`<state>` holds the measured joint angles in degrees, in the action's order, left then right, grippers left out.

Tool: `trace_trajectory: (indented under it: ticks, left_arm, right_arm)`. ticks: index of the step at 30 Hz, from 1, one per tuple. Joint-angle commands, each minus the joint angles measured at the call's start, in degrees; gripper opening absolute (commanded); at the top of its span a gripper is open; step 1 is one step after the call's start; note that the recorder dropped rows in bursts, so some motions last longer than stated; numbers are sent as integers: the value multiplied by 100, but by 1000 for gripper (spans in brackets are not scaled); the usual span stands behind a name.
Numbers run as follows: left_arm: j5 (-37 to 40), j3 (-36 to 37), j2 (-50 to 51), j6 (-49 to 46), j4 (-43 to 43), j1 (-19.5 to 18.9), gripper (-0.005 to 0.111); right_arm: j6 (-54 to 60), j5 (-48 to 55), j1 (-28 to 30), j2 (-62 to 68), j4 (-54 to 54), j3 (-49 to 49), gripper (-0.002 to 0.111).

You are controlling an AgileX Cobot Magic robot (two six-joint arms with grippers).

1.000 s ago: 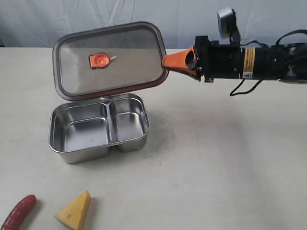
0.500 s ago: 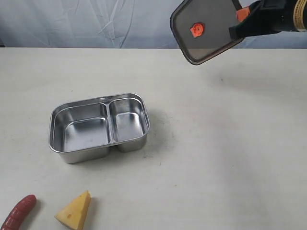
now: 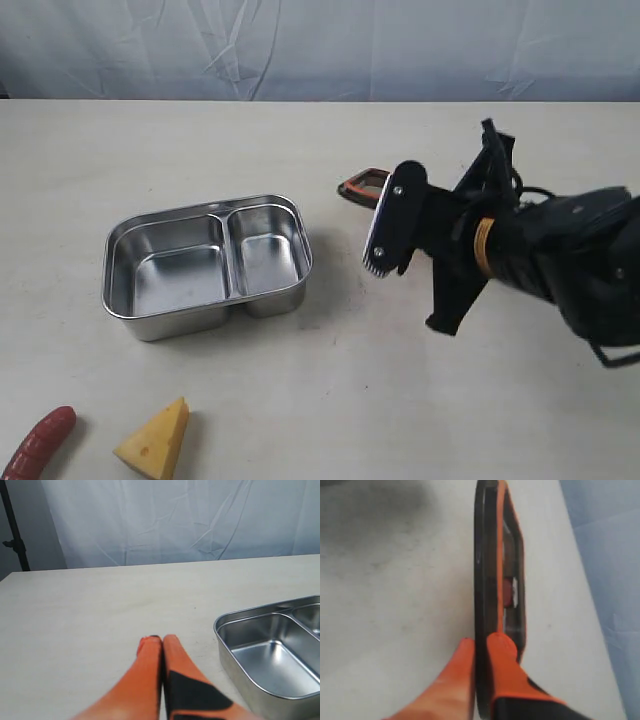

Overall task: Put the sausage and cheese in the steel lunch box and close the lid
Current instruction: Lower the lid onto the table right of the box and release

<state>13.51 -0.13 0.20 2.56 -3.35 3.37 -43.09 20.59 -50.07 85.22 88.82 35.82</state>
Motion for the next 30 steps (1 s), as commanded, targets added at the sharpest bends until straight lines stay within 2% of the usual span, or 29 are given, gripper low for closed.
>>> trace_trajectory:
  ticks: [1, 12, 19, 22, 25, 27, 30]
  left_arm:
    - [-23, 13, -20, 1, -43, 137, 0]
    - [-23, 13, -20, 1, -43, 137, 0]
    - [-23, 13, -20, 1, -43, 137, 0]
    - [-23, 13, -20, 1, -43, 137, 0]
    - [-23, 13, -20, 1, -43, 137, 0]
    - [-23, 13, -20, 1, -43, 137, 0]
    - [-23, 13, -20, 1, -43, 137, 0]
  right_arm:
    - [-15, 146, -859, -31, -1274, -316, -1]
    - [8, 928, -2262, -31, -3212, -521, -1]
    - [315, 1089, -2545, -31, -3888, -521, 1]
    - [328, 1089, -2545, -31, -3977, -521, 17]
    - [328, 1064, -2545, -31, -4092, -521, 45]
    - [328, 1064, -2545, -39, -4122, -509, 59]
    - [328, 1213, -2545, -39, -4302, -323, 60]
